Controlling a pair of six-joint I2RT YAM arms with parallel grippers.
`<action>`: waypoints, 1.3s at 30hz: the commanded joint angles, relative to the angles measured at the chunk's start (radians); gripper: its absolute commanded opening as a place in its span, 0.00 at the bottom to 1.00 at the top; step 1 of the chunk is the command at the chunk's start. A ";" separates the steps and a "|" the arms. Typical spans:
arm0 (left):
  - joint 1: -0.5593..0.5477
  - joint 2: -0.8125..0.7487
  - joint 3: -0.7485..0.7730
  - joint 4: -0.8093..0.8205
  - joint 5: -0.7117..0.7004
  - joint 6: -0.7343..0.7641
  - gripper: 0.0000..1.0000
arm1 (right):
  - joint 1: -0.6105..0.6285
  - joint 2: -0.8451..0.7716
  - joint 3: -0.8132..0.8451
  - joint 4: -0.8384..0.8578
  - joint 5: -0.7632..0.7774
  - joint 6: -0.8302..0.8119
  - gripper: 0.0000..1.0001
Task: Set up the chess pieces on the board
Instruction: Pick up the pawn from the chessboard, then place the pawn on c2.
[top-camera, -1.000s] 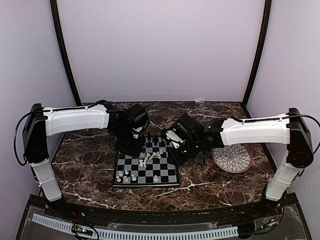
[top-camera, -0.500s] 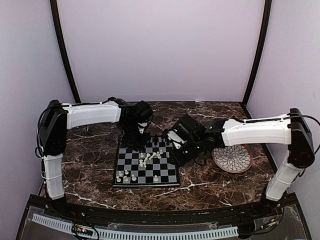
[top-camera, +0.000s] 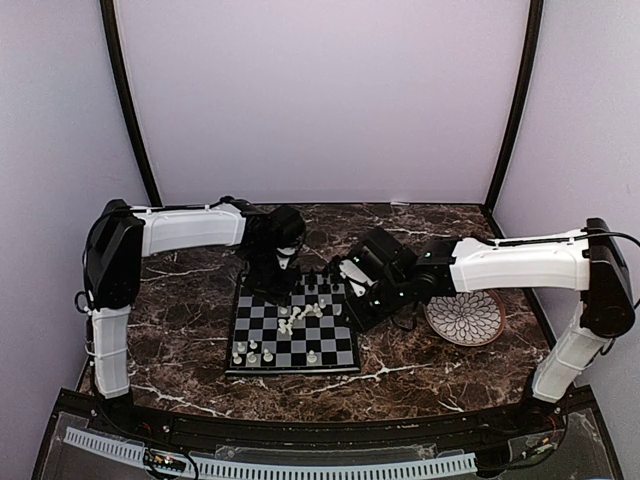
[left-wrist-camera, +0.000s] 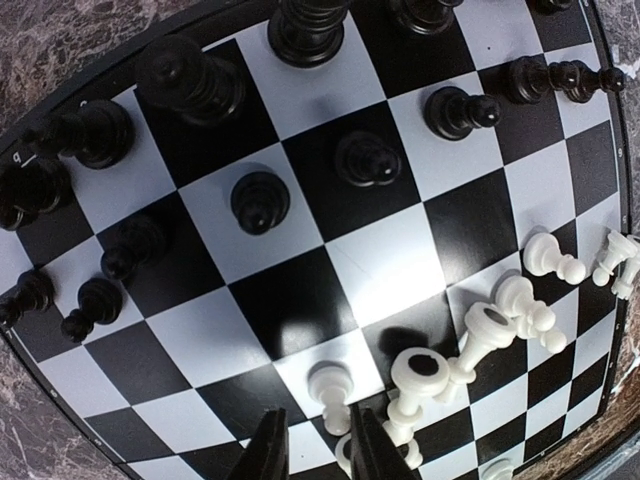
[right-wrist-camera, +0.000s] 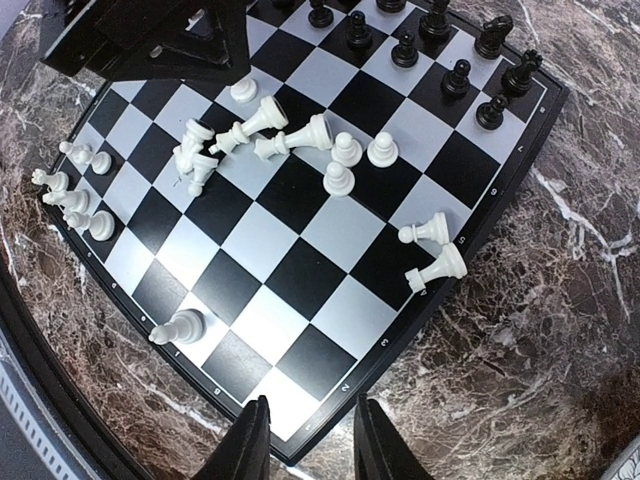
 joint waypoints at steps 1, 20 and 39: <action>0.007 0.019 0.029 -0.021 0.007 0.024 0.23 | -0.008 -0.028 -0.012 0.024 0.010 0.015 0.30; 0.012 -0.110 -0.015 -0.089 -0.019 0.050 0.00 | -0.008 -0.033 -0.014 0.020 0.008 0.010 0.30; -0.096 -0.289 -0.330 0.013 0.068 -0.082 0.00 | -0.008 -0.002 0.011 0.020 -0.018 -0.002 0.30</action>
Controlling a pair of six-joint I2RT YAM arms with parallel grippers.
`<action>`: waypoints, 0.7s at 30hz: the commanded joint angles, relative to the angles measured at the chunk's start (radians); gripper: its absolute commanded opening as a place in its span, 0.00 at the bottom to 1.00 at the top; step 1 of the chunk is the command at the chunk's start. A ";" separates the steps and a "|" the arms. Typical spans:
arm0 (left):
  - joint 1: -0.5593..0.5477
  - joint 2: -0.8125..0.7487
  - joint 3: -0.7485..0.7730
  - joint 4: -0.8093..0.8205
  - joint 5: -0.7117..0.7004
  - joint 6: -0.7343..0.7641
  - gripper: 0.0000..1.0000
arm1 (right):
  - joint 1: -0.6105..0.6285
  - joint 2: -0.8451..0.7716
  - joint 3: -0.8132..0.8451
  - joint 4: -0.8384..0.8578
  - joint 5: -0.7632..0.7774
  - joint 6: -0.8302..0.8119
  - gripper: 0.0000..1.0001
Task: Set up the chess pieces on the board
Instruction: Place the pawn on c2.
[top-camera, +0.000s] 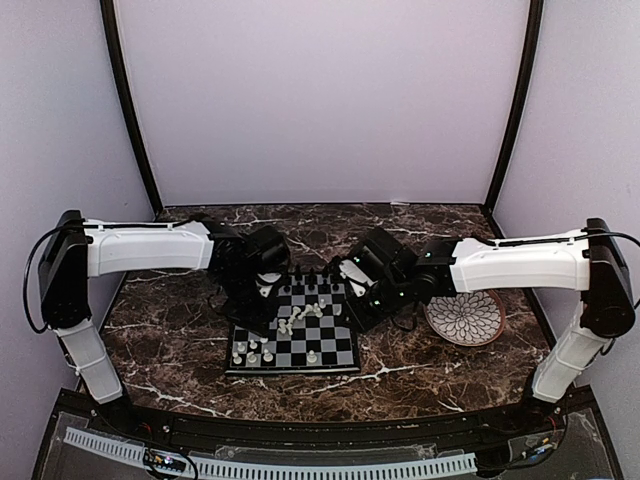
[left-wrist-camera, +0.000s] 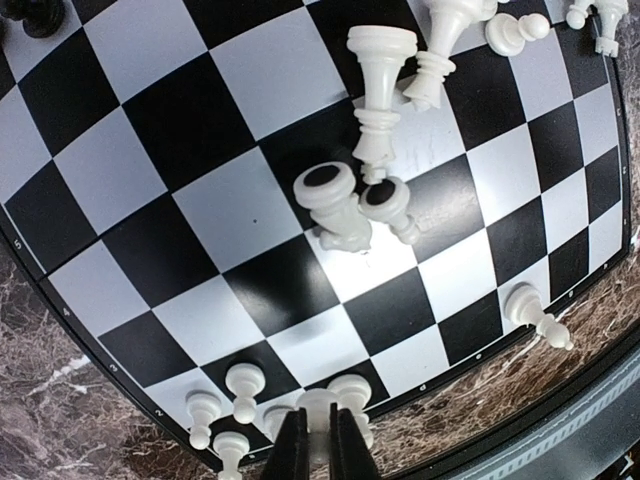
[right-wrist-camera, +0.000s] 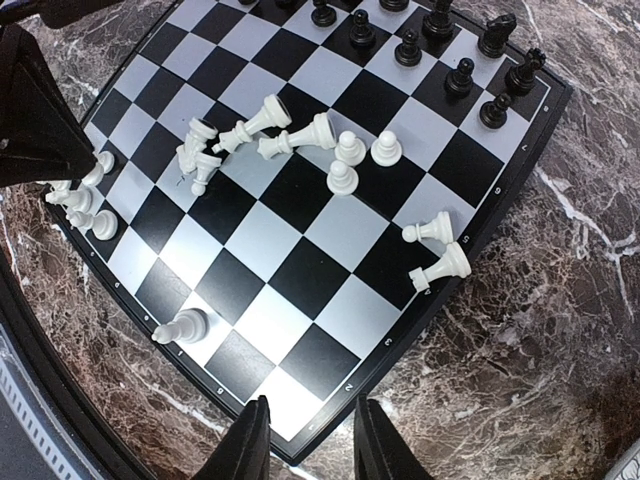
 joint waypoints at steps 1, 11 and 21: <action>-0.002 -0.003 -0.011 0.023 0.005 -0.023 0.00 | -0.007 -0.001 0.015 0.016 -0.009 -0.004 0.30; -0.006 0.023 -0.017 0.025 0.011 -0.009 0.00 | -0.007 -0.022 -0.005 0.014 0.003 0.009 0.30; -0.012 0.046 -0.022 0.029 0.009 -0.009 0.00 | -0.007 -0.025 -0.011 0.017 0.003 0.013 0.30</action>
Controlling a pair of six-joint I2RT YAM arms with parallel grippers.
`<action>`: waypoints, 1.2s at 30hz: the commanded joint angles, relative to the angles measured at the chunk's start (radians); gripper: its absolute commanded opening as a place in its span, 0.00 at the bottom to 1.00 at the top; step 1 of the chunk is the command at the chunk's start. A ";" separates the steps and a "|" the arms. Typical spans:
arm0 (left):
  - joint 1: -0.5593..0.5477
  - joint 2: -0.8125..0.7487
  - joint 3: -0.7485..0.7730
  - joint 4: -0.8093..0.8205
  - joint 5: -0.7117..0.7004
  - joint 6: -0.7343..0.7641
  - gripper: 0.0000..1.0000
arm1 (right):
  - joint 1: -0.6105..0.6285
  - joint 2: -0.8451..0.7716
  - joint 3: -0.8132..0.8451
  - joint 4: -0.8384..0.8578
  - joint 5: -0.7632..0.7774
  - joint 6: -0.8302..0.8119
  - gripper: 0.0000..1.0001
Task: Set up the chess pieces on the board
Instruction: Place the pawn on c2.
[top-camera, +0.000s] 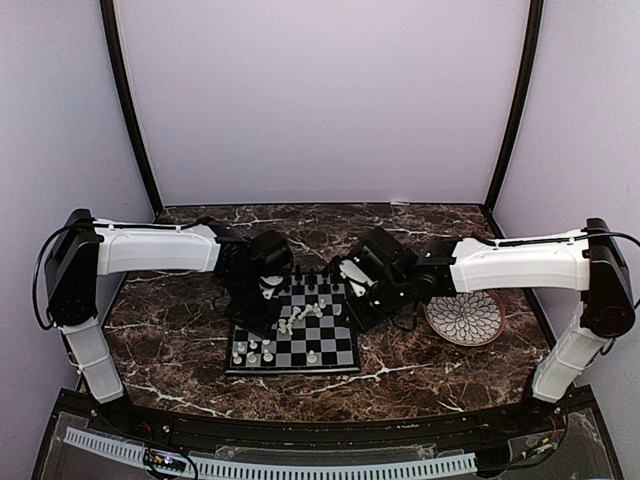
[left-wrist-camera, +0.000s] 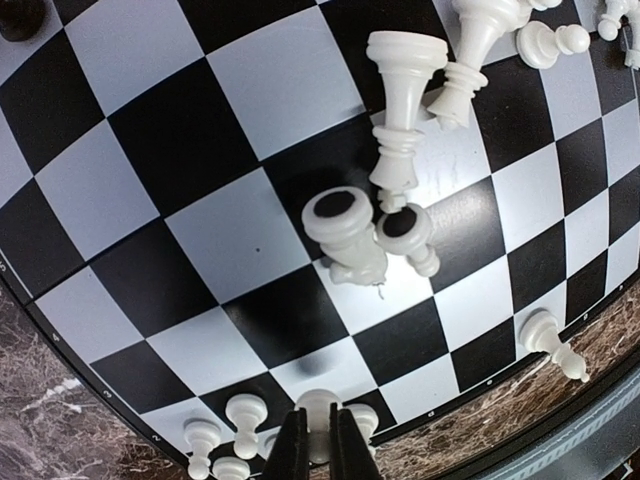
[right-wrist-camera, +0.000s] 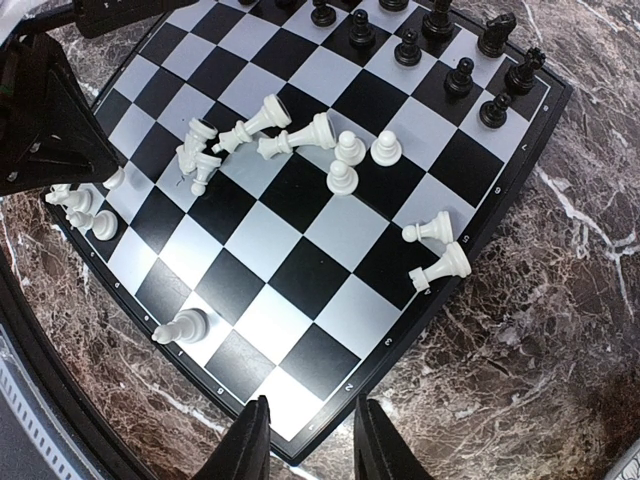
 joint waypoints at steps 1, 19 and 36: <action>-0.008 0.012 -0.018 -0.008 0.001 -0.002 0.00 | -0.007 -0.025 -0.011 0.018 0.002 0.011 0.30; -0.008 0.037 -0.011 0.002 0.021 0.007 0.01 | -0.007 -0.019 -0.002 0.011 0.007 0.005 0.30; -0.008 0.050 0.009 -0.002 0.023 0.015 0.04 | -0.007 -0.010 0.004 0.011 0.011 -0.002 0.30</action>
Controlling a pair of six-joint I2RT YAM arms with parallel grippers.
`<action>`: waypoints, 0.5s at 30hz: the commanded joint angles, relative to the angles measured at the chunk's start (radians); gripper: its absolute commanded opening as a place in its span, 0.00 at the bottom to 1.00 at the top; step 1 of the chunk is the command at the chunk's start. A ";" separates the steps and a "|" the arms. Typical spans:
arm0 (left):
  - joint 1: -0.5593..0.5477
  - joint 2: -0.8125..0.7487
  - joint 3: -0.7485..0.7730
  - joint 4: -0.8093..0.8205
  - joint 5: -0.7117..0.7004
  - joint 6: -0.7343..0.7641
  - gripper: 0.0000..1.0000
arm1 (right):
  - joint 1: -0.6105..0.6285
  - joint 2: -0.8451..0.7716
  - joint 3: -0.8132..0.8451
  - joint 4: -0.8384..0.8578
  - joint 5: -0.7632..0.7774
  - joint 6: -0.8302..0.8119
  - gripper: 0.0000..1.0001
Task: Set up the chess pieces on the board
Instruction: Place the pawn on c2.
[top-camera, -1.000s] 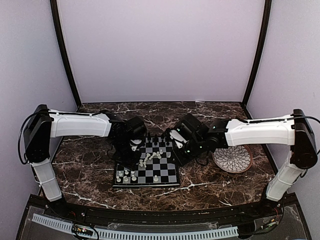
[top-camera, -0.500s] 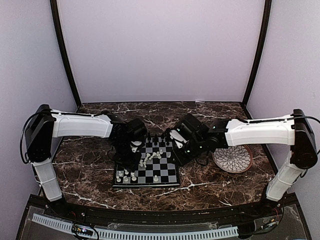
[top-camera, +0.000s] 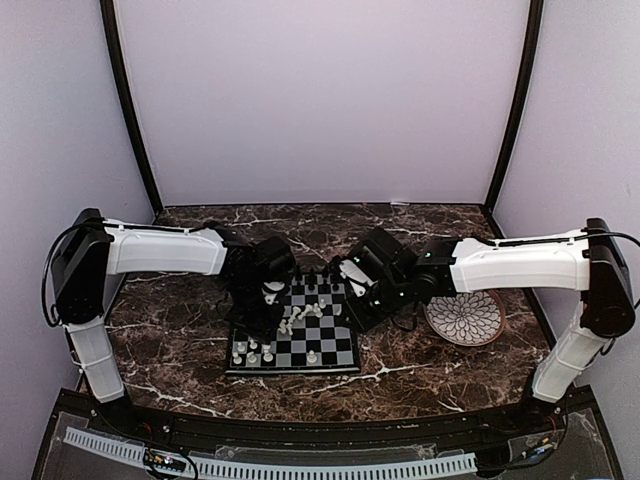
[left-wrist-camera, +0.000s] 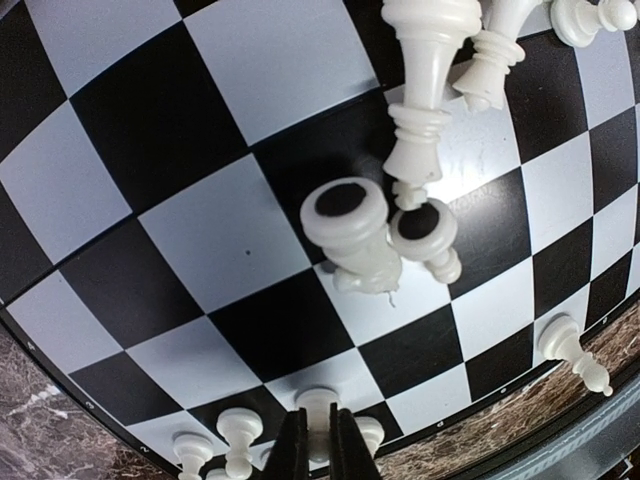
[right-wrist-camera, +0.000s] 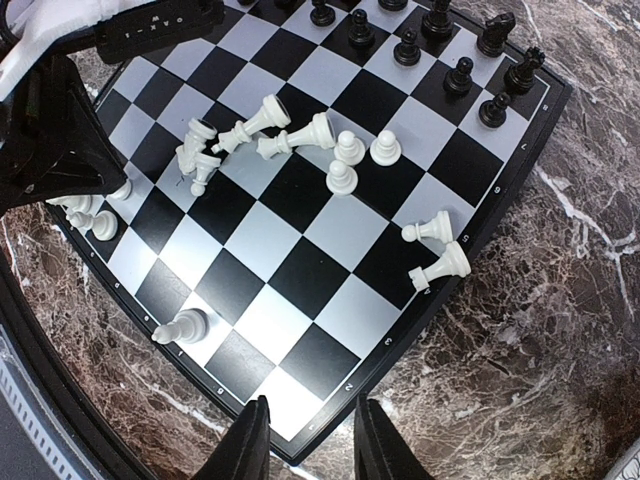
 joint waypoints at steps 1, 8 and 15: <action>-0.006 0.012 0.016 -0.006 0.008 0.011 0.05 | -0.007 -0.010 0.005 0.010 0.010 -0.005 0.30; -0.005 0.004 0.038 -0.035 -0.008 0.021 0.14 | -0.008 0.002 0.015 0.011 0.002 -0.015 0.31; -0.006 -0.038 0.115 -0.106 -0.063 0.032 0.28 | -0.029 0.047 0.071 0.016 0.000 -0.033 0.30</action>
